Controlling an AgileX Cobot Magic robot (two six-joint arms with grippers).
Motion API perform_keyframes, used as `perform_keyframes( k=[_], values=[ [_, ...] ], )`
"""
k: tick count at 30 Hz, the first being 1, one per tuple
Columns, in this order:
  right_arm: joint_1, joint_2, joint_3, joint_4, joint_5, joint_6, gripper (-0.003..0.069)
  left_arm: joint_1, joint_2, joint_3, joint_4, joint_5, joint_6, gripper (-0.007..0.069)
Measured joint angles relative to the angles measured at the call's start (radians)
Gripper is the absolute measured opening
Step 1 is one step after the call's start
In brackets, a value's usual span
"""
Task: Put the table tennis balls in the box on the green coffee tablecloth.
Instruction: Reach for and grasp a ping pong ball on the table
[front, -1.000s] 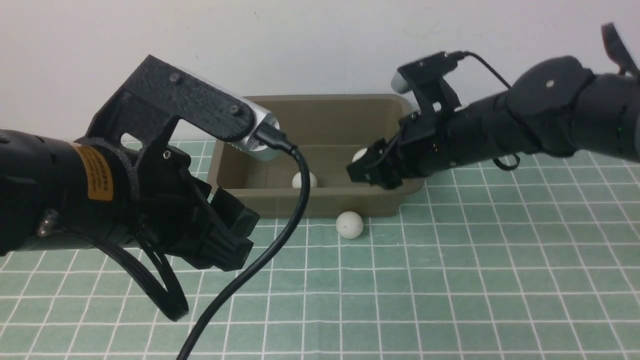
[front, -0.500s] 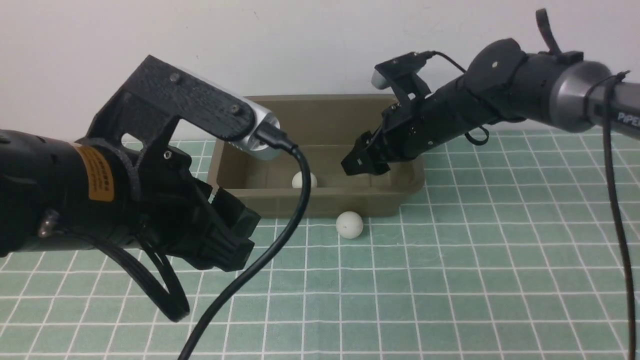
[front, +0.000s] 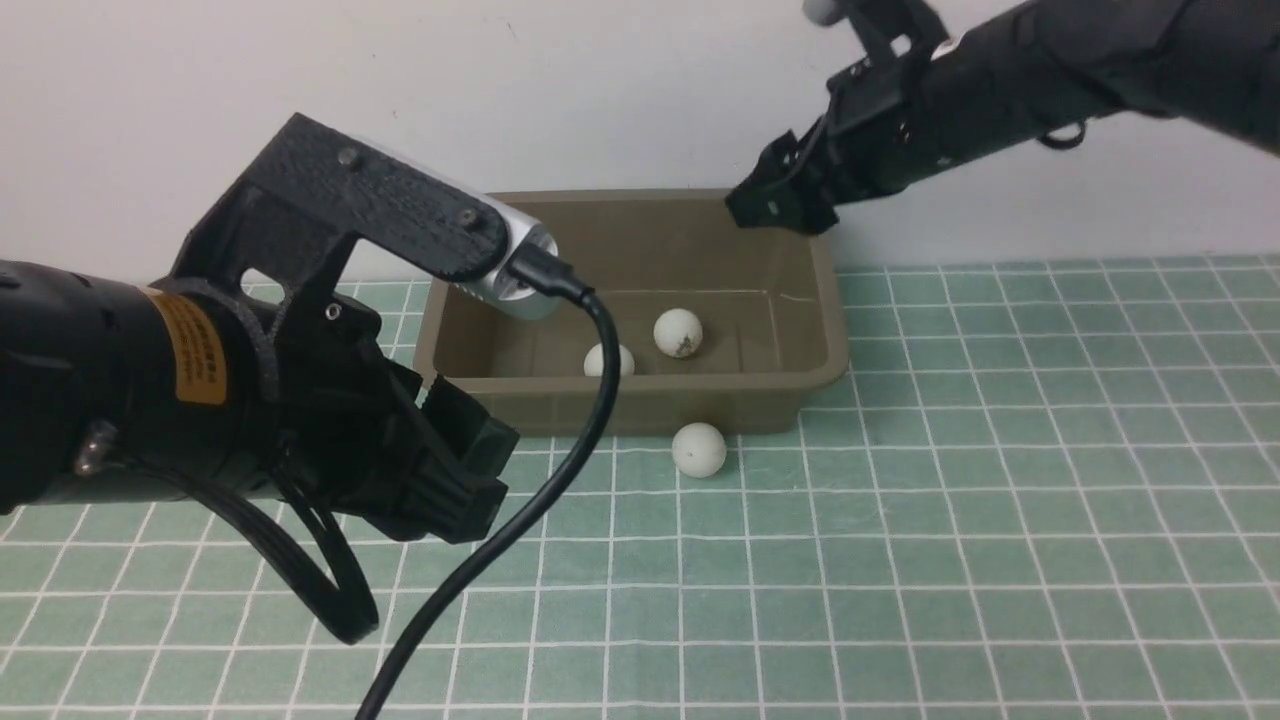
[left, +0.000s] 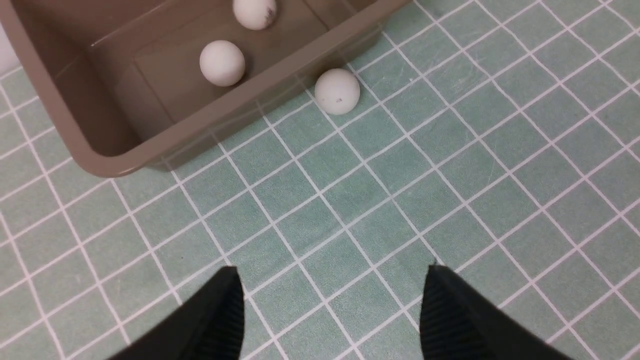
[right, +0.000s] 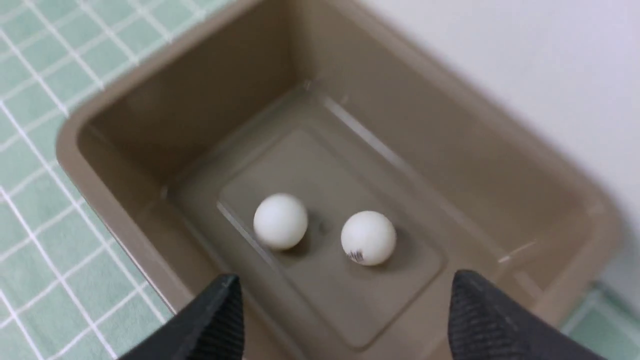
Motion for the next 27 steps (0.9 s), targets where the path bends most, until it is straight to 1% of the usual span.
perform_keyframes(
  k=[4, 8, 16, 21, 27],
  values=[
    [0.0, -0.125, -0.002, -0.087, 0.006, 0.094, 0.0493, 0.0, 0.0, 0.0, 0.0, 0.0, 0.0, 0.0426],
    [0.0, -0.224, -0.003, -0.139, 0.044, 0.185, 0.0487, 0.0, 0.0, 0.0, 0.0, 0.0, 0.0, 0.0426],
    [0.0, -0.352, -0.003, -0.165, 0.153, 0.328, 0.0486, 0.0, 0.0, 0.0, 0.001, 0.0, 0.0, 0.0426],
    [0.0, -0.423, -0.003, -0.177, 0.263, 0.423, 0.0484, 0.0, 0.0, 0.0, 0.004, -0.001, 0.001, 0.0426],
    [0.0, -0.438, -0.003, -0.178, 0.333, 0.449, 0.0483, 0.0, 0.0, 0.0, 0.012, -0.003, 0.001, 0.0426]
  ],
)
